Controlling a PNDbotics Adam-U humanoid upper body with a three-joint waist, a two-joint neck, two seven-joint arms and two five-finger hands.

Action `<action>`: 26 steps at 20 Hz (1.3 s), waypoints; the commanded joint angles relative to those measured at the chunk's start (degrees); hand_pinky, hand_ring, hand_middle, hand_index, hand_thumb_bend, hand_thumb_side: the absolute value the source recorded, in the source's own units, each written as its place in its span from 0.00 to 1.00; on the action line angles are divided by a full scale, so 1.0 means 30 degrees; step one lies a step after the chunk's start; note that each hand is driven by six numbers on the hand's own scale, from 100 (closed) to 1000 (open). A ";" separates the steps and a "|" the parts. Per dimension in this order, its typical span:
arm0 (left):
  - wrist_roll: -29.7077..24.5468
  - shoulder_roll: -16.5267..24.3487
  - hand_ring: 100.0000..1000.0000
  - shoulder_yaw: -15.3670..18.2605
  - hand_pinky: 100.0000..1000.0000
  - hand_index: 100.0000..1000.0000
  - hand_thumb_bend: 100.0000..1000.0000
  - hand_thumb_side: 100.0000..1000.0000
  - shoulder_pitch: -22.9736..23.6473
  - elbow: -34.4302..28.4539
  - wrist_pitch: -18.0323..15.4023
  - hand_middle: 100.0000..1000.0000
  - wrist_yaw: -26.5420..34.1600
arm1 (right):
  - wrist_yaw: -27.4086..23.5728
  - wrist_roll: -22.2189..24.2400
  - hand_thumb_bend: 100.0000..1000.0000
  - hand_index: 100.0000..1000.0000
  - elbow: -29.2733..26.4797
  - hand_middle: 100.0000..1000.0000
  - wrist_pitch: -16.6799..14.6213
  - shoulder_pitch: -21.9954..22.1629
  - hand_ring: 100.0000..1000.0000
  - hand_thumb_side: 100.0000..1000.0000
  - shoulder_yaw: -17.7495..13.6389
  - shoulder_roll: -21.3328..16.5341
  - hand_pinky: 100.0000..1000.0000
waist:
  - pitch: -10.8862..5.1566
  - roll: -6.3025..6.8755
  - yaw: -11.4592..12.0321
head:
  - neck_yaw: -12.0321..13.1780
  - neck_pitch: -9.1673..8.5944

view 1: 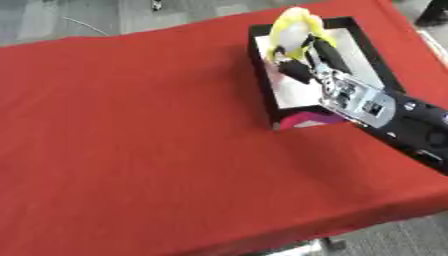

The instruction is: Pick up the objects with one hand, pass them to the other hand, and then place them into the box on the other side of the table.

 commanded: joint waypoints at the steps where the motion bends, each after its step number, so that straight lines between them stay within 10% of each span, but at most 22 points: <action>1: 0.0013 0.0262 0.68 0.0276 0.77 0.84 0.00 0.42 -0.0122 -0.0413 0.0118 0.73 -0.0105 | 0.0113 -0.5716 0.08 1.00 0.0107 0.82 0.5987 -0.0120 1.00 0.74 -0.0475 -0.0718 0.56 | -0.0249 -0.0044 -0.0021 | -0.0071 -0.0047; 26: -0.0453 0.0491 0.67 0.0686 0.77 0.84 0.00 0.44 0.0664 -0.0482 0.0657 0.73 -0.0566 | -0.5346 -0.0317 0.28 1.00 -0.1593 1.00 0.5987 0.2217 1.00 0.46 -0.2788 -0.4336 1.00 | -0.0517 -0.0745 -0.0288 | -0.1980 -0.0047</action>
